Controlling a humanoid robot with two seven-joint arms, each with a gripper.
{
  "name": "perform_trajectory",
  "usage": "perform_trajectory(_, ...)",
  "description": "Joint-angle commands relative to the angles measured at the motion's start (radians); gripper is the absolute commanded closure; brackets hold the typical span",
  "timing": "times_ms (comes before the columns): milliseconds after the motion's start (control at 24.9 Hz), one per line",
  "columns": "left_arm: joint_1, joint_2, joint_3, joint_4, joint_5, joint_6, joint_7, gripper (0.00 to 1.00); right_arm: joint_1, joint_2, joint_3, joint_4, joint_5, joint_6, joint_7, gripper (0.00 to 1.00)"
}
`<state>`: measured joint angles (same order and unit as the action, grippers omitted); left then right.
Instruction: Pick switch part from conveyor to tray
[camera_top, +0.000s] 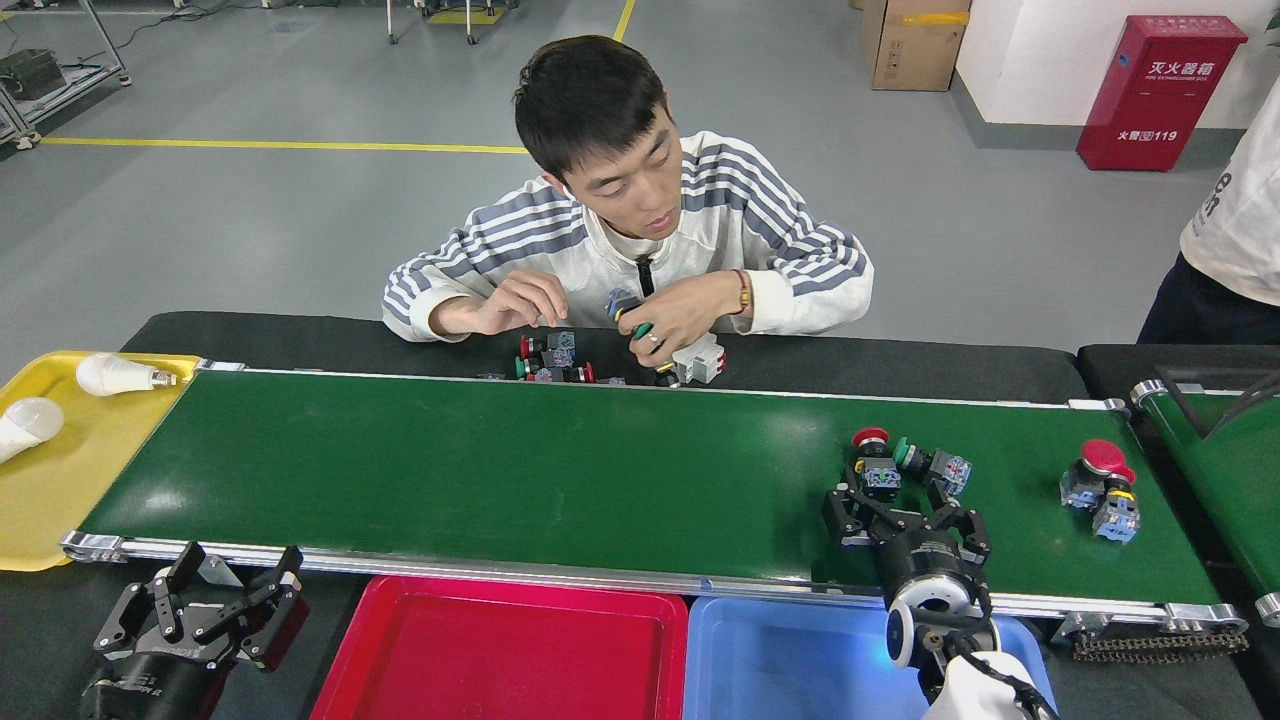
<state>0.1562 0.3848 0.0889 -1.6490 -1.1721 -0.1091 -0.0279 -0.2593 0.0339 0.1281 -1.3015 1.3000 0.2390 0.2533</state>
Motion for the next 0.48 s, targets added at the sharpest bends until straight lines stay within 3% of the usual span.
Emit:
perform_trajectory(0,-0.011,0.013,0.005,-0.006,-0.001,-0.001,0.003,0.0,-0.034,0.008,0.001,0.014,-0.002,-0.015,0.003,0.41)
perform_trajectory(40,-0.012,0.011,0.005,-0.006,-0.001,-0.001,0.003,0.0,-0.038,0.004,0.005,0.024,-0.002,-0.017,0.003,0.59)
perform_trajectory(120,-0.014,0.011,0.005,-0.006,-0.001,-0.001,0.003,0.0,-0.055,-0.002,0.031,0.036,-0.002,-0.017,0.003,0.79)
perform_trajectory(321,-0.014,0.013,0.0,-0.006,-0.001,-0.001,0.005,0.0,-0.064,-0.005,0.038,0.039,-0.005,-0.04,0.003,0.97)
perform_trajectory(441,-0.014,0.013,-0.001,-0.006,-0.001,-0.001,0.003,0.0,-0.054,-0.002,0.038,0.027,-0.007,-0.095,-0.002,0.98)
